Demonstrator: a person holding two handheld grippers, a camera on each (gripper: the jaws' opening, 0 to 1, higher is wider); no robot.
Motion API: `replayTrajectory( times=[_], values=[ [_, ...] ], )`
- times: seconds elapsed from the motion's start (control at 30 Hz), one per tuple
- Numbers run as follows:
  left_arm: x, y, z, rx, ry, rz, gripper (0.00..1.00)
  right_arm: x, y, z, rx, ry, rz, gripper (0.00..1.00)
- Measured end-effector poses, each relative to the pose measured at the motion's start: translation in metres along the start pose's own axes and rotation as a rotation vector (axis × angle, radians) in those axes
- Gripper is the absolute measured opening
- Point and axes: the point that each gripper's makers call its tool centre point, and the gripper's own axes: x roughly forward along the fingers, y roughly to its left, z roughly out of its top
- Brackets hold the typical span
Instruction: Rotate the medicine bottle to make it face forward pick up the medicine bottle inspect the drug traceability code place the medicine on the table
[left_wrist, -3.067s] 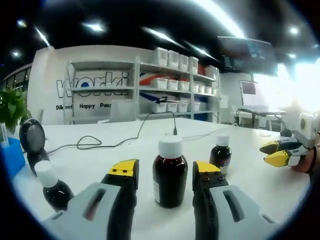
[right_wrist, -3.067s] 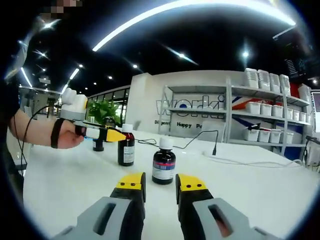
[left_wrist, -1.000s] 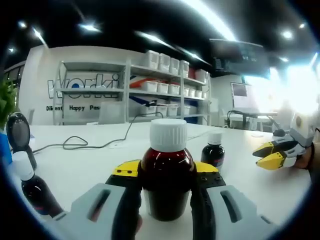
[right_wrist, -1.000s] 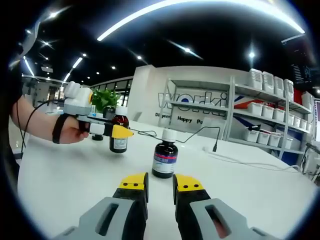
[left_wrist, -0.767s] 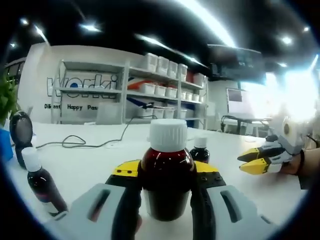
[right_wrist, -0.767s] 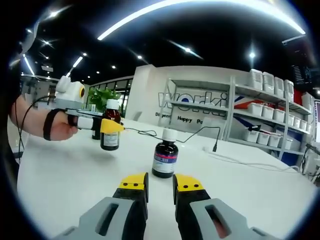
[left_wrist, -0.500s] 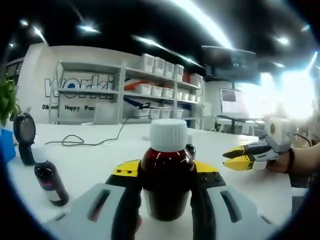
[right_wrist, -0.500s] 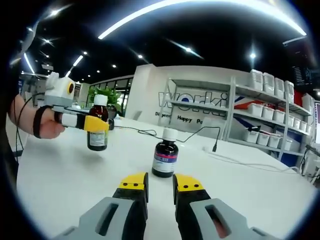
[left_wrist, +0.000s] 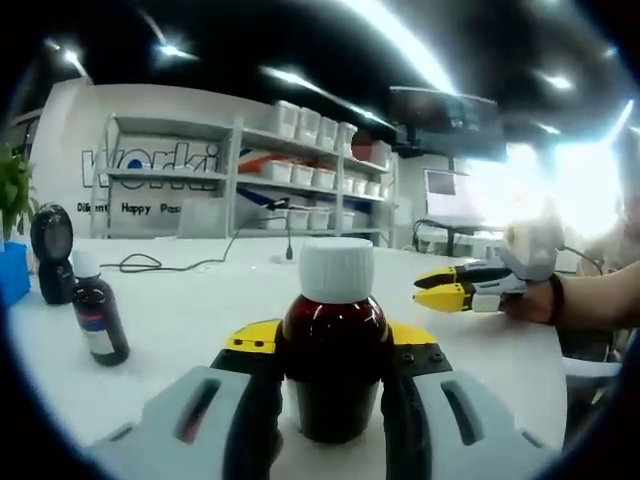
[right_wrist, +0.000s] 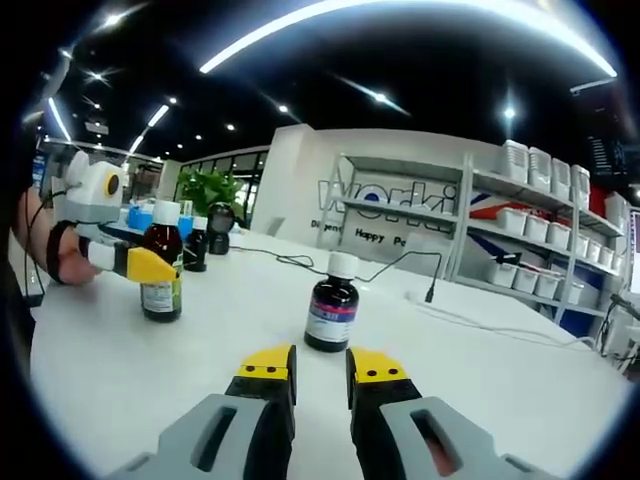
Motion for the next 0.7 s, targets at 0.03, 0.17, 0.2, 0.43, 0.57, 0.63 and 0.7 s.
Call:
replayTrajectory(
  times=[0.03, 0.17, 0.2, 0.43, 0.57, 0.63, 0.7],
  values=[
    [0.0004, -0.0002, -0.0001, -0.003, 0.000, 0.000, 0.28, 0.0002, 0.0002, -0.0001, -0.001, 0.001, 0.001, 0.16],
    [0.0014, -0.0016, 0.0001, -0.001, -0.007, 0.000, 0.28, 0.0008, 0.0004, -0.0014, -0.009, 0.008, -0.002, 0.16],
    [0.0010, -0.0021, -0.0002, 0.003, -0.009, 0.000, 0.28, 0.0009, 0.0005, -0.0015, -0.011, 0.009, -0.002, 0.16],
    [0.0017, -0.0036, -0.0007, 0.028, -0.013, -0.009, 0.29, 0.0013, 0.0004, -0.0031, -0.016, 0.015, -0.002, 0.16],
    [0.0014, -0.0034, -0.0013, 0.027, -0.011, -0.016, 0.29, 0.0015, 0.0010, -0.0038, -0.021, 0.018, 0.000, 0.16],
    [0.0013, -0.0057, -0.0006, 0.032, -0.012, -0.027, 0.32, 0.0015, 0.0013, -0.0038, -0.022, 0.018, 0.001, 0.16],
    [0.0016, -0.0085, -0.0008, 0.040, -0.008, -0.043, 0.37, 0.0014, 0.0010, -0.0042, -0.023, 0.018, 0.000, 0.16]
  ],
)
